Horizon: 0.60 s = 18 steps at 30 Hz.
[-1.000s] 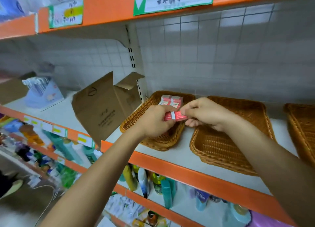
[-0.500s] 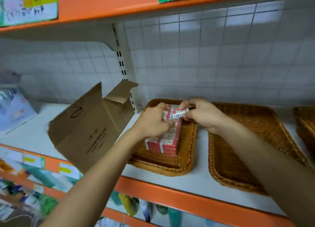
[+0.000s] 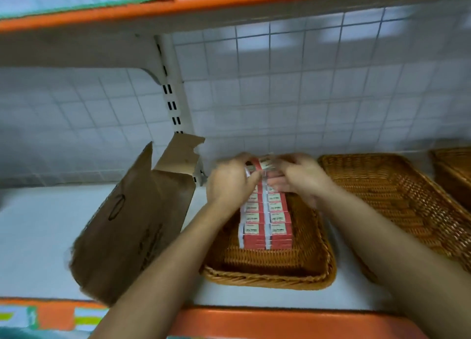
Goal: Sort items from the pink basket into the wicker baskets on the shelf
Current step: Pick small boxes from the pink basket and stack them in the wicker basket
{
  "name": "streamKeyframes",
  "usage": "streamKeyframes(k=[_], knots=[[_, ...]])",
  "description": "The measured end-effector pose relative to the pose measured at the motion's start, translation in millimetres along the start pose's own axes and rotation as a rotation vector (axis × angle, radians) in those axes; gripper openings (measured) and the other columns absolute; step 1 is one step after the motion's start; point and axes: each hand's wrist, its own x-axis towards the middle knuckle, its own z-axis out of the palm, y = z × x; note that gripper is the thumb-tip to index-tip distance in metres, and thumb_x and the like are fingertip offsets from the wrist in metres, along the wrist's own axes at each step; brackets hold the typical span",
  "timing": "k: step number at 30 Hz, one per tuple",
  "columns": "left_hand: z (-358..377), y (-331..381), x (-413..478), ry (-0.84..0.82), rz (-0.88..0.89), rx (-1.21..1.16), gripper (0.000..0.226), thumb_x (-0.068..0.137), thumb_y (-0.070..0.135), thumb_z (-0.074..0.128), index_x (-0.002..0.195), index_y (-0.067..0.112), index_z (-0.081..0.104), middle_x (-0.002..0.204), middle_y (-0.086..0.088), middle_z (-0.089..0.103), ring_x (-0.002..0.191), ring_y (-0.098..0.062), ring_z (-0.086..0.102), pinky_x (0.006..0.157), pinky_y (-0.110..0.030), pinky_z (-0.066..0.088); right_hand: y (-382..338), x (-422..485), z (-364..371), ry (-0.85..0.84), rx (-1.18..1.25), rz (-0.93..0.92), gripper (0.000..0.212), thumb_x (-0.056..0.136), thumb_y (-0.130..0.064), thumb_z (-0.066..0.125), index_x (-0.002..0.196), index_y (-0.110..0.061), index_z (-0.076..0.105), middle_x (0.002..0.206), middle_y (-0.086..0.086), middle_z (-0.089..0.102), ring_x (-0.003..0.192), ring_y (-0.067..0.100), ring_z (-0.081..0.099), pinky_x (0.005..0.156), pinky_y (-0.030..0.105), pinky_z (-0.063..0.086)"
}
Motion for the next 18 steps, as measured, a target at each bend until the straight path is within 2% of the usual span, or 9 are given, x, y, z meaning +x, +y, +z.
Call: streamKeyframes(k=[2, 4, 6, 7, 8, 10, 13, 15, 18], knots=[[6.6, -0.2, 2.9, 0.014, 0.03, -0.035, 0.038, 0.09, 0.045, 0.057, 0.121, 0.023, 0.054, 0.107, 0.0, 0.066, 0.094, -0.019, 0.062, 0.071, -0.028, 0.047, -3.4, 0.2, 3.2, 0.025, 0.045, 0.005, 0.018, 0.096, -0.025, 0.052, 0.102, -0.011, 0.06, 0.089, 0.012, 0.069, 0.077, 0.021, 0.067, 0.074, 0.033, 0.056], [11.8, -2.5, 6.7, -0.004, 0.081, -0.118, 0.038, 0.087, 0.041, 0.062, 0.118, 0.021, 0.055, 0.107, 0.0, 0.066, 0.094, -0.02, 0.063, 0.075, -0.031, 0.051, -5.8, 0.4, 6.8, 0.066, 0.026, -0.031, 0.014, 0.096, -0.027, 0.052, 0.095, -0.014, 0.059, 0.087, 0.011, 0.067, 0.074, 0.02, 0.065, 0.068, 0.03, 0.054], [15.5, -5.8, 10.5, -0.037, 0.124, -0.158, 0.036, 0.086, 0.036, 0.064, 0.117, 0.021, 0.056, 0.106, -0.001, 0.067, 0.093, -0.021, 0.063, 0.078, -0.033, 0.051, -4.9, 2.7, 9.4, 0.105, 0.003, -0.064, 0.005, 0.094, -0.023, 0.056, 0.097, -0.019, 0.053, 0.098, 0.01, 0.067, 0.079, 0.023, 0.069, 0.072, 0.035, 0.057], [17.7, -7.5, 11.5, -0.052, 0.13, -0.151, 0.036, 0.086, 0.036, 0.063, 0.118, 0.021, 0.056, 0.106, -0.001, 0.067, 0.094, -0.022, 0.063, 0.079, -0.034, 0.051, -2.6, 4.8, 10.3, 0.125, -0.028, -0.077, 0.011, 0.093, -0.02, 0.057, 0.103, -0.021, 0.052, 0.105, 0.011, 0.065, 0.081, 0.025, 0.069, 0.075, 0.039, 0.059], [20.3, -9.4, 12.2, -0.057, 0.126, -0.134, 0.036, 0.087, 0.036, 0.062, 0.119, 0.021, 0.056, 0.107, -0.002, 0.066, 0.096, -0.022, 0.062, 0.08, -0.032, 0.051, 0.0, 7.0, 10.6, 0.148, -0.111, -0.101, 0.019, 0.092, -0.018, 0.058, 0.11, -0.021, 0.051, 0.11, 0.01, 0.064, 0.083, 0.025, 0.069, 0.076, 0.041, 0.058], [26.3, -13.7, 13.3, -0.077, 0.071, -0.094, 0.035, 0.09, 0.03, 0.059, 0.121, 0.017, 0.053, 0.11, -0.003, 0.064, 0.098, -0.022, 0.061, 0.075, -0.028, 0.047, 2.8, 9.2, 10.8, 0.199, -0.397, -0.194, 0.031, 0.093, -0.02, 0.056, 0.123, -0.021, 0.049, 0.115, 0.008, 0.063, 0.087, 0.023, 0.067, 0.074, 0.036, 0.057], [34.0, -20.7, 14.6, -0.116, -0.057, -0.106, 0.034, 0.088, 0.02, 0.059, 0.12, 0.012, 0.048, 0.111, -0.007, 0.061, 0.098, -0.024, 0.059, 0.067, -0.03, 0.045, 7.5, 14.7, 10.9, 0.261, -0.795, -0.288, 0.035, 0.092, -0.021, 0.058, 0.125, -0.015, 0.05, 0.118, 0.006, 0.061, 0.101, 0.022, 0.061, 0.073, 0.024, 0.045], [36.7, -22.4, 15.4, -0.122, -0.108, -0.158, 0.032, 0.085, 0.016, 0.059, 0.115, 0.01, 0.047, 0.107, -0.006, 0.059, 0.096, -0.024, 0.058, 0.063, -0.028, 0.042, 12.3, 17.9, 12.3, 0.261, -0.943, -0.304, 0.032, 0.09, -0.019, 0.059, 0.121, -0.014, 0.054, 0.12, 0.006, 0.059, 0.104, 0.021, 0.057, 0.075, 0.023, 0.042], [38.5, -22.9, 14.6, -0.121, -0.136, -0.237, 0.029, 0.083, 0.014, 0.059, 0.109, 0.01, 0.048, 0.102, -0.006, 0.057, 0.094, -0.023, 0.057, 0.063, -0.027, 0.043, 22.0, 20.7, 15.6, 0.235, -1.02, -0.337, 0.035, 0.088, -0.015, 0.059, 0.123, -0.014, 0.055, 0.124, 0.007, 0.054, 0.111, 0.023, 0.053, 0.088, 0.029, 0.045]])
